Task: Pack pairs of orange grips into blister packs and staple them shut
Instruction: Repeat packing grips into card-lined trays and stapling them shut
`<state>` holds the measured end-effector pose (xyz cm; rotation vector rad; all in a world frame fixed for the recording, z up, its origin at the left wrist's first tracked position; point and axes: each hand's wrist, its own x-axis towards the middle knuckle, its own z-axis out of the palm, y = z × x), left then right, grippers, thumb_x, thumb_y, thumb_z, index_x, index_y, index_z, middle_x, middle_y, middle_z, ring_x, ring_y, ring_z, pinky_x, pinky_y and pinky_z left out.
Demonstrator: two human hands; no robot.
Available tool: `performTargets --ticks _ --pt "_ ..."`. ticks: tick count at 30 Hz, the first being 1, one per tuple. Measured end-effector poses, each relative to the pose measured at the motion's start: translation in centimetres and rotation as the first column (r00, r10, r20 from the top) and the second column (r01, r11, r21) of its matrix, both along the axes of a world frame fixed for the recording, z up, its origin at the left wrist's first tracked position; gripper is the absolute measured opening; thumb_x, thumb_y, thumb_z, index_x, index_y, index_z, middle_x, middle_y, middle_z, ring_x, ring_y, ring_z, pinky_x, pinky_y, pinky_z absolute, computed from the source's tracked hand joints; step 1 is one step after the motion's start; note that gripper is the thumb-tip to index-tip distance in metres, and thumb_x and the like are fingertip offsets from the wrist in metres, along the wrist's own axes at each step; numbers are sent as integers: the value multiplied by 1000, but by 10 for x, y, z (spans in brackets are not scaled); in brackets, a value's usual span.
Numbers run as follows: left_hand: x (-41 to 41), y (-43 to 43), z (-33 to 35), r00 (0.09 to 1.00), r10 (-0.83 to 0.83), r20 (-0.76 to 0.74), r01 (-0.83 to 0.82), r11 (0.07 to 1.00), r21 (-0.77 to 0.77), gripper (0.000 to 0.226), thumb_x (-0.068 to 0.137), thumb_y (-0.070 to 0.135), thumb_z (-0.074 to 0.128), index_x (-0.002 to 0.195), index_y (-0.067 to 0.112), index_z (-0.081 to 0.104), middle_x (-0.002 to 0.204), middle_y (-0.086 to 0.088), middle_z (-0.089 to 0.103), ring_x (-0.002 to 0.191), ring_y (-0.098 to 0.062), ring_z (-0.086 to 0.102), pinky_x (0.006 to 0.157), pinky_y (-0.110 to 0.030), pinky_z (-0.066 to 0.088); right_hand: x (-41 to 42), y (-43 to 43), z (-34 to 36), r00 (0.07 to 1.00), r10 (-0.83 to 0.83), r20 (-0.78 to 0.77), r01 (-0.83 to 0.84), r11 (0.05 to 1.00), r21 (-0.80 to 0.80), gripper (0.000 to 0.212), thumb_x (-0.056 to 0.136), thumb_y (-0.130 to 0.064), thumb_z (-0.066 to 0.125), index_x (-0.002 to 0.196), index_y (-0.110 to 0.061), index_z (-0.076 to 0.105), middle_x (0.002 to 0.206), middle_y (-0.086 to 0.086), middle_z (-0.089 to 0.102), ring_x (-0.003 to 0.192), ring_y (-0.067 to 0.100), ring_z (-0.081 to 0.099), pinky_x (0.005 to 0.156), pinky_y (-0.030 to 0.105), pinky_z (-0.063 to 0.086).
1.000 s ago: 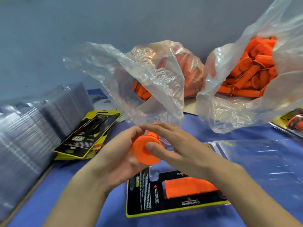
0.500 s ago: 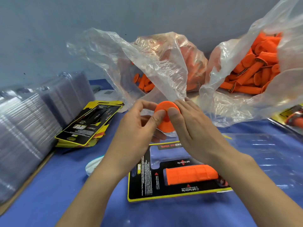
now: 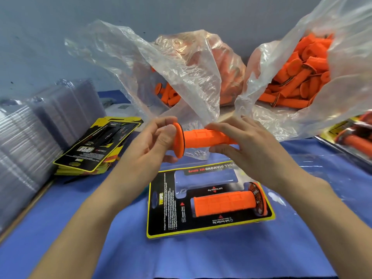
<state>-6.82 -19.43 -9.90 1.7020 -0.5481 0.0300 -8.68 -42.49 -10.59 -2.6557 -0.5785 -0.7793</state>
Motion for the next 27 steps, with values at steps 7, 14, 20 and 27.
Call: performTargets --ticks 7,14,20,27 --pt "-4 -3 -14 996 76 53 -81 990 118 37 86 49 64 119 38 56 110 12 68 90 -9 69 79 -16 51 -3 -2 -10 996 -67 64 72 995 -76 43 85 -48 68 123 -28 65 102 -6 65 95 24 58 95 37 38" --pt "-3 12 -27 998 0 -62 11 985 170 38 76 41 68 113 36 63 109 12 70 87 -12 73 77 -23 54 -11 -36 -20 974 -13 -228 58 979 193 57 82 -65 47 132 -40 56 111 -29 53 110 8 52 96 26 37" --pt "-5 18 -44 992 -46 -121 67 982 177 40 74 40 80 109 45 63 113 10 66 98 -13 71 76 -29 54 -33 -46 -40 965 -82 -248 122 981 152 37 100 -40 42 134 -32 56 118 -14 64 109 1 46 101 25 30" --pt "-6 12 -58 991 -72 -115 88 986 141 36 77 36 77 108 42 61 108 5 71 92 -8 72 67 -11 50 -31 -44 -40 929 -131 -346 118 991 -58 36 105 -22 40 138 -32 51 130 -11 61 119 9 45 106 25 25"
